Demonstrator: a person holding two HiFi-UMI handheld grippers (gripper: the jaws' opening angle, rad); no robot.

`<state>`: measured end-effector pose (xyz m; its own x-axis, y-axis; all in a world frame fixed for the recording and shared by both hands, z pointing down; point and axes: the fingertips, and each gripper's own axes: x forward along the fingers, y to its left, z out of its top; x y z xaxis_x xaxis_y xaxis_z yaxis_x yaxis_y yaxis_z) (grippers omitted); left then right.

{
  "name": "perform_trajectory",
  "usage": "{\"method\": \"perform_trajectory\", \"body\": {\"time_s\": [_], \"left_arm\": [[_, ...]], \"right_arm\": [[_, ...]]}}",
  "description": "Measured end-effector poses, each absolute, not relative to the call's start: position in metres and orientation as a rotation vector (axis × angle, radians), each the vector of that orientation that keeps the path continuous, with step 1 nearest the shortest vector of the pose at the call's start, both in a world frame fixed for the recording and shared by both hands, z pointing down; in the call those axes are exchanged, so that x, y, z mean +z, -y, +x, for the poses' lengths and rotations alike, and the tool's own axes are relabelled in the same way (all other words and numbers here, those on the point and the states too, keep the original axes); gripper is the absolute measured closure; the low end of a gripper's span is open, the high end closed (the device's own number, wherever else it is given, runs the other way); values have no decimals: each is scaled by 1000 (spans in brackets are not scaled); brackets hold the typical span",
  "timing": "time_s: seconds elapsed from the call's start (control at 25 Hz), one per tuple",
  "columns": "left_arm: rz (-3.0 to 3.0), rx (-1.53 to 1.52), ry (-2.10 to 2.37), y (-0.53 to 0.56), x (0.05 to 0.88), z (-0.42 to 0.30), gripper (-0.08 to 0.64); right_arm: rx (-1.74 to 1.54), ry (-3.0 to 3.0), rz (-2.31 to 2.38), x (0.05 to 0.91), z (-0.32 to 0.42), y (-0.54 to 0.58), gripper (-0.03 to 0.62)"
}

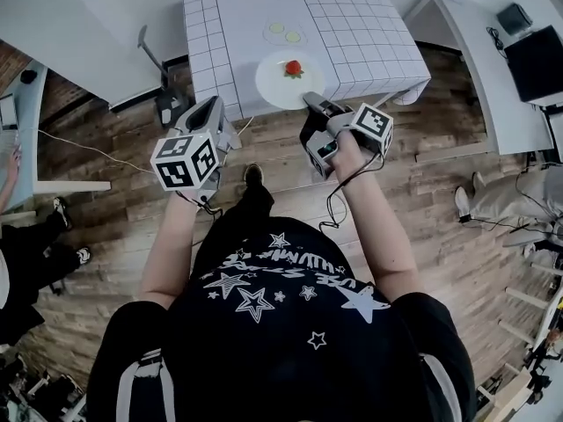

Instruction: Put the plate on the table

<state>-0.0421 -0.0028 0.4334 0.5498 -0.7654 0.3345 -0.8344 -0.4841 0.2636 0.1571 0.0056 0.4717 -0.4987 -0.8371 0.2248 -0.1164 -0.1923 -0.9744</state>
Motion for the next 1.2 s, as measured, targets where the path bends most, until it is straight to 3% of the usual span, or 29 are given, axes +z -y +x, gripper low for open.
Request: {"method": "perform_trajectory", "body": {"time_s": [1.2], "left_arm": [[2340, 173, 1302, 237, 444, -73, 551]], "right_arm": [[-1718, -1573, -1159, 463, 134, 215, 572]]}}
